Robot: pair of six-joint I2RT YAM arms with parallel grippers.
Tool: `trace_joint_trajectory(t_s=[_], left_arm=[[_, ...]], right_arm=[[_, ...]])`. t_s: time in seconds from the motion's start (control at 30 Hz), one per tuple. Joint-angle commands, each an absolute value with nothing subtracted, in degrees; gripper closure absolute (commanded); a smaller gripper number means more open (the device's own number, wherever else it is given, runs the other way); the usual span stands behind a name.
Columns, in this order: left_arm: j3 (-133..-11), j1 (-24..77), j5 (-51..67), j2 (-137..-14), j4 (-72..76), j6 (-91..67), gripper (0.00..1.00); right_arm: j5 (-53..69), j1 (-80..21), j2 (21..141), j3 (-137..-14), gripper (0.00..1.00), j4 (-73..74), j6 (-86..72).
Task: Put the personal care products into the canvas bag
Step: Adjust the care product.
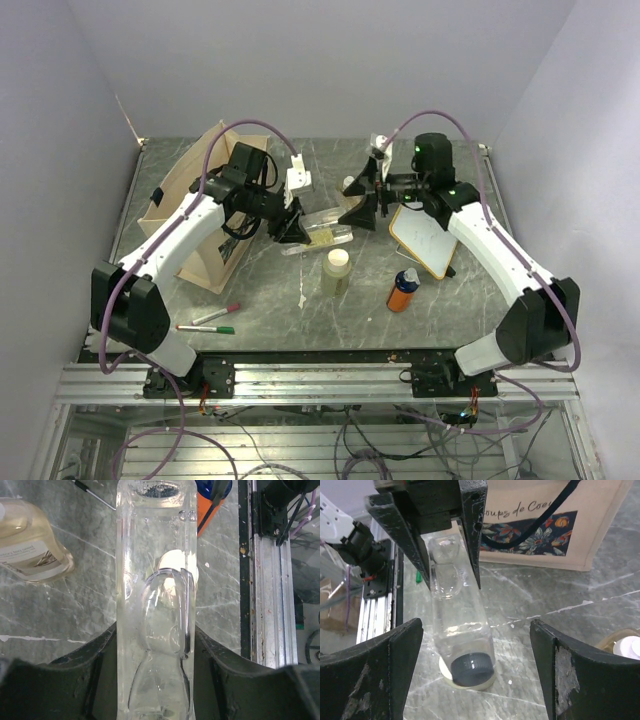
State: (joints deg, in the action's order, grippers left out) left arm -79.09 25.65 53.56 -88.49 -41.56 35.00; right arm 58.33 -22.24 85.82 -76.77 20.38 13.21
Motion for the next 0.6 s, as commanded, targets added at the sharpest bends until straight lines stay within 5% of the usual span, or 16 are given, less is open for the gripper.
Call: trace_joint_trajectory(t_s=[0.0, 0.43, 0.57], left_arm=[[-81.9, 25.9, 57.9, -84.5, -32.5, 31.4, 0.93], [-80.1, 25.9, 60.7, -82.2, -21.4, 20.6, 0.93], [-78.7, 25.9, 61.5, -81.6, -18.7, 18.5, 0.93]], right_arm=[[63.1, -19.9, 81.6, -72.6, 0.11, 9.5, 6.3], [63.9, -19.2, 80.7, -65.5, 0.07, 1.2, 1.1], [66.2, -19.2, 81.0, -63.4, 0.19, -4.8, -2.5]])
